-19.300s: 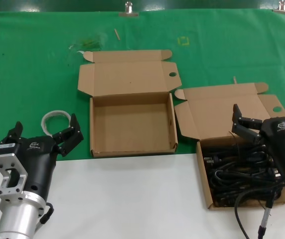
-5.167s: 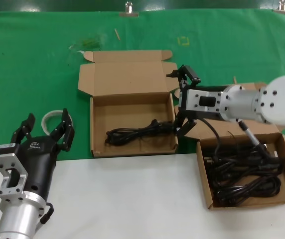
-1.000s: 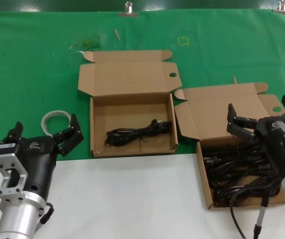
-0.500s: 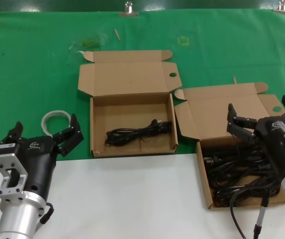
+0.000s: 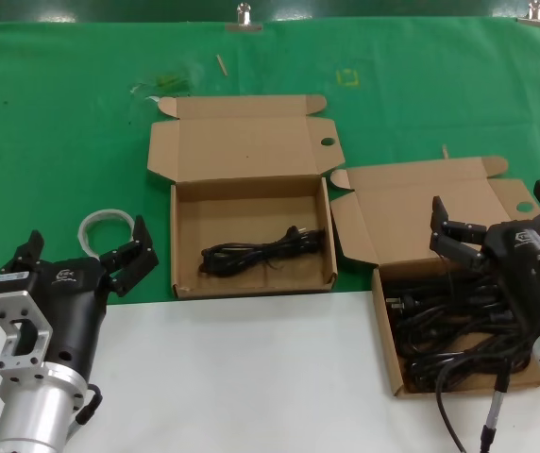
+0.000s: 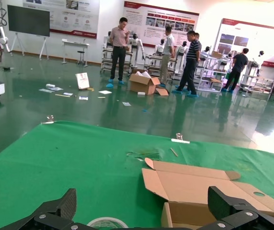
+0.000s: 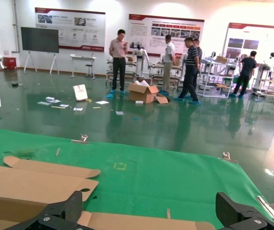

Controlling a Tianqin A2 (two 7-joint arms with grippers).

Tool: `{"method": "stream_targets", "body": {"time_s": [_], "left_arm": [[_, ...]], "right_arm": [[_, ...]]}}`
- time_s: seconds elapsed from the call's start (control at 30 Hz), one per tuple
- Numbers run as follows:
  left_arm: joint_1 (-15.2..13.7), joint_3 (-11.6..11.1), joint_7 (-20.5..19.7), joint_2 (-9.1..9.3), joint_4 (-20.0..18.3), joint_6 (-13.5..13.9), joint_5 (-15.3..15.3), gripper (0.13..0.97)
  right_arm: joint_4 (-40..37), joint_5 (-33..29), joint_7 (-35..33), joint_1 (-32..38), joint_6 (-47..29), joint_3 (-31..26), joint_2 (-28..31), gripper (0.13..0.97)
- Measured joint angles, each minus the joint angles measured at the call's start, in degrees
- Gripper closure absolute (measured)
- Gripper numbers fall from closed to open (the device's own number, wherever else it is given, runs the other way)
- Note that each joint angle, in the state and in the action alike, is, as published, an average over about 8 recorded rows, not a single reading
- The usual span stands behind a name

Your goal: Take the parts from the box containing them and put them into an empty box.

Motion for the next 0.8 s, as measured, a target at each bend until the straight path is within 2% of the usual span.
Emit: {"method": "stream_targets", "body": {"time_s": [0.8], "left_arm": [[0.0,0.0,0.0,0.0,0.0,0.0,0.0,0.132]], "right_arm": [[0.0,0.0,0.0,0.0,0.0,0.0,0.0,0.129]]}}
